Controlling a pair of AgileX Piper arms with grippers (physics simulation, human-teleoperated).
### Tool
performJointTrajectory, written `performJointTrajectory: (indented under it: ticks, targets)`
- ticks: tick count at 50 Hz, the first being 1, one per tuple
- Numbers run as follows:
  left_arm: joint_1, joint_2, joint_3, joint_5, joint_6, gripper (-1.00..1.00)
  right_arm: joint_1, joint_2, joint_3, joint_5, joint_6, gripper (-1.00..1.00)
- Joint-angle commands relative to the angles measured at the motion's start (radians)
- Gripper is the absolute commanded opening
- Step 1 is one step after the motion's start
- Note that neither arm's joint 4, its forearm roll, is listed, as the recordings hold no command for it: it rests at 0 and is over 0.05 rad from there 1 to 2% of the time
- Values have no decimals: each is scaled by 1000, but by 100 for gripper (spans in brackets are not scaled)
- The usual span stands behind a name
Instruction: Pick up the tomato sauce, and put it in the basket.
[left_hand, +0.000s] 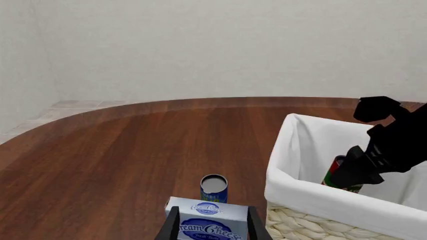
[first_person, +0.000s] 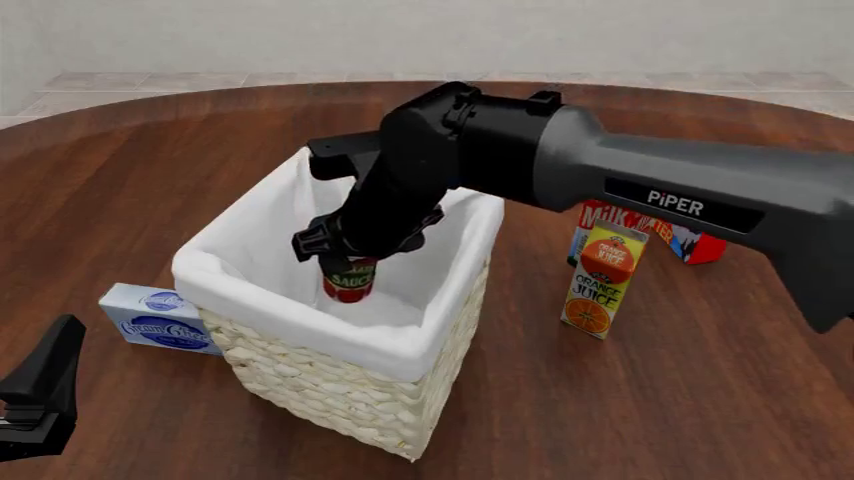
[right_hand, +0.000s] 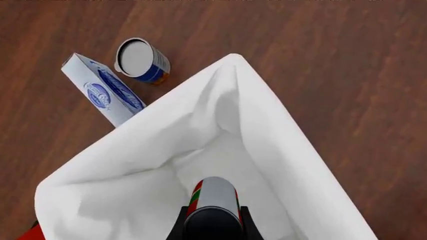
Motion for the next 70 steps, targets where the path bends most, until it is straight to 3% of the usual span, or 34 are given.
performJointTrajectory:
  ticks: [1, 6, 7, 38, 70]
  targets:
    - [0, 0, 0, 0, 0, 100, -3, 3, -6, -5, 13, -100]
    - [0, 0, 0, 0, 0, 100, 0, 3, -13, -4, 9, -100]
    - [0, 0, 0, 0, 0, 100, -1, 3, -18, -4, 2, 100]
    - [0, 0, 0, 0, 0, 100, 1, -37, -30, 13, -9, 100]
    - [0, 0, 0, 0, 0, 100, 2, -389, 8, 156, -51, 100]
